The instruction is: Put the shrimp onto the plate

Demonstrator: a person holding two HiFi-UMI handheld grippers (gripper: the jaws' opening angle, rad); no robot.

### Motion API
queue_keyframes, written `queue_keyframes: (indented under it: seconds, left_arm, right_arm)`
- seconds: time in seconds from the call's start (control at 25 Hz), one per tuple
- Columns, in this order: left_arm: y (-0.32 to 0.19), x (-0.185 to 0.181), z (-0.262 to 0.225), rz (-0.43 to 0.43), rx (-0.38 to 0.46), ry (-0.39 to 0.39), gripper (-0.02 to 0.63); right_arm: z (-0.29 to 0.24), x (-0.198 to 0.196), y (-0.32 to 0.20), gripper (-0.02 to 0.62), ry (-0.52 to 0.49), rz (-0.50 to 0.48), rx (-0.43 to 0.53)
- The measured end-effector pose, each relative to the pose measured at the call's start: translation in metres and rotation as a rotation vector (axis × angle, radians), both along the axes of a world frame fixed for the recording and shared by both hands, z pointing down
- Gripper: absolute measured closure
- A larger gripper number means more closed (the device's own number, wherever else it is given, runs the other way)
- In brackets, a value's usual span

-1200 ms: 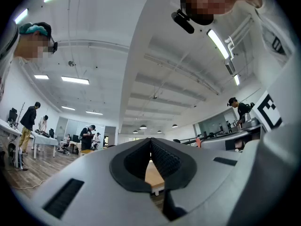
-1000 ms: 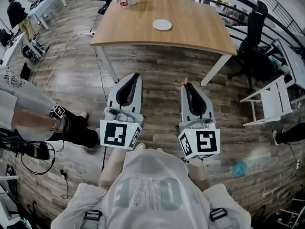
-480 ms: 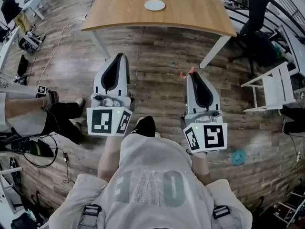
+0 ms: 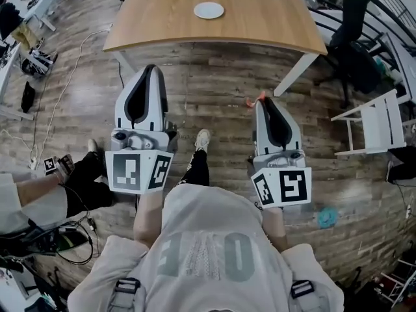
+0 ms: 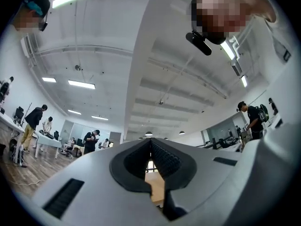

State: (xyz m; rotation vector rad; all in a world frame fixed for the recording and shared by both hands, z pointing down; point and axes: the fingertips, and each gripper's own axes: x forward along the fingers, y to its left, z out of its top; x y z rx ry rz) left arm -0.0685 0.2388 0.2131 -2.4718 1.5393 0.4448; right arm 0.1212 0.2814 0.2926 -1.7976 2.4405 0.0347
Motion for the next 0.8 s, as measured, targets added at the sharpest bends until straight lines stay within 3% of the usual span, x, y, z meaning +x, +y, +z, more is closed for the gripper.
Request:
queue_keyframes:
  seconds: [0.28, 0.8]
  left_arm:
    - [-0.079, 0.009, -0.009, -0.024, 0.058, -0.164, 0.597]
    - [-0.229, -0.006, -0.004, 0.003, 0.026, -0.127, 0.597]
  right_arm:
    - [-0.009, -0.018, -0.085, 0.537, 0.058, 0.002, -0.019]
    - [-0.012, -0.054, -0.242, 0.537, 0.157, -0.013, -0.081]
